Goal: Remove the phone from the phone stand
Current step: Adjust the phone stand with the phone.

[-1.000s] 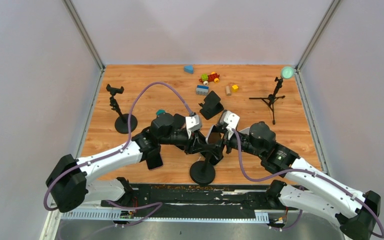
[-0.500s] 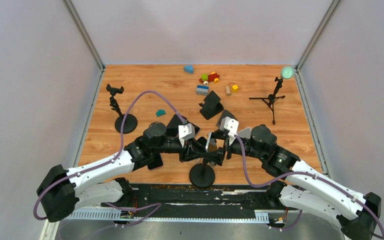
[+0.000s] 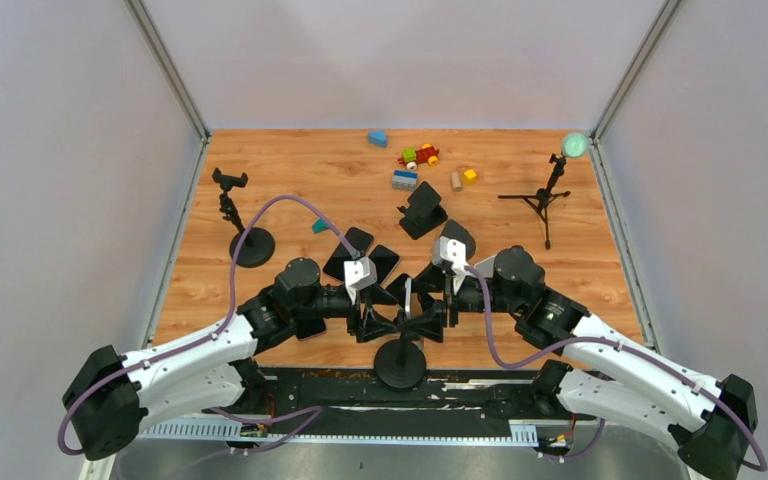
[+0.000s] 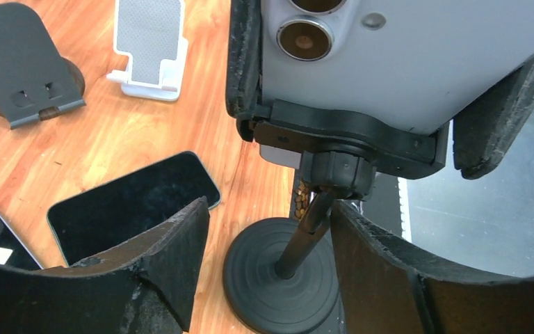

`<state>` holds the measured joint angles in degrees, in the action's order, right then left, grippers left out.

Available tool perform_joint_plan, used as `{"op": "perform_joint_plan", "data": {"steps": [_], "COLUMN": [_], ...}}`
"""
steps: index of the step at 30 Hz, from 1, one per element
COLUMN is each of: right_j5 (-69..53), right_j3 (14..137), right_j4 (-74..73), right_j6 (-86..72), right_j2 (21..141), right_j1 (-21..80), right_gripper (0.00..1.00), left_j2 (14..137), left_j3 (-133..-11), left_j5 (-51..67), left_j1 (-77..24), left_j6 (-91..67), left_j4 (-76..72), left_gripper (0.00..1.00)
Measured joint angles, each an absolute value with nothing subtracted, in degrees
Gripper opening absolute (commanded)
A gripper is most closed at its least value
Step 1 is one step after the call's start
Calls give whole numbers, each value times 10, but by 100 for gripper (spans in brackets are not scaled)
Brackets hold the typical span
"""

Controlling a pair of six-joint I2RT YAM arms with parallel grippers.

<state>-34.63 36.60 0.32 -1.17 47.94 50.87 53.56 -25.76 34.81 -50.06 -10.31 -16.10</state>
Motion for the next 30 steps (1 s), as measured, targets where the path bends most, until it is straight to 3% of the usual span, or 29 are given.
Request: {"op": "perform_joint_plan", "data": {"steps": [16, 24, 30], "right_j5": [-367, -370, -372], "right_j3": [366, 366, 366], "right_j4": [-2, -3, -6], "right_j6": [-21, -25, -26], "right_j2": [482, 482, 480], "right_j1": [509, 509, 509], "right_gripper": [0, 0, 0], "left_j2": [558, 560, 548], "left_j3": [-287, -315, -315], "left_j5": [357, 370, 370], "left_j1": [-524, -540, -540], "left_j6": [-112, -116, -118], "left_j4": [-143, -138, -140], "left_gripper": [75, 85, 70]}}
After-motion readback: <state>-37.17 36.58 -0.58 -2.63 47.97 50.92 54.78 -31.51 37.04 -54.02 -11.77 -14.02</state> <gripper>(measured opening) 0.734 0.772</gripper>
